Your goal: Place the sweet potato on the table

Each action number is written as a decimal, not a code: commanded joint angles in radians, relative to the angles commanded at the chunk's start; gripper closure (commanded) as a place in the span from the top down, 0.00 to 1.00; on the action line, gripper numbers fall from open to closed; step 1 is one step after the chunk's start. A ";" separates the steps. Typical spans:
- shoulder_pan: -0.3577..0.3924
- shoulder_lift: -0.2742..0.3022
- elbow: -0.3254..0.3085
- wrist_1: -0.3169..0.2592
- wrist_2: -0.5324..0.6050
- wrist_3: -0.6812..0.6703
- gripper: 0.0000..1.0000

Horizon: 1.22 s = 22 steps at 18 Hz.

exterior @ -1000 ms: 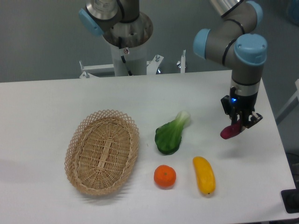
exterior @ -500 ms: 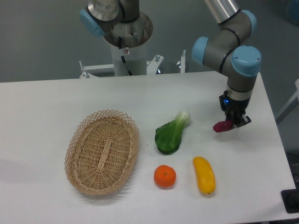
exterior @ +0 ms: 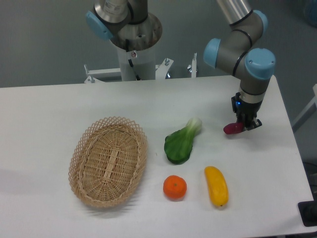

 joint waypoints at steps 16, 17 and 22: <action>-0.032 0.045 0.284 -0.034 -0.018 -0.175 1.00; -0.032 0.045 0.311 -0.058 -0.018 -0.175 1.00; -0.031 0.041 0.492 -0.285 -0.018 -0.175 1.00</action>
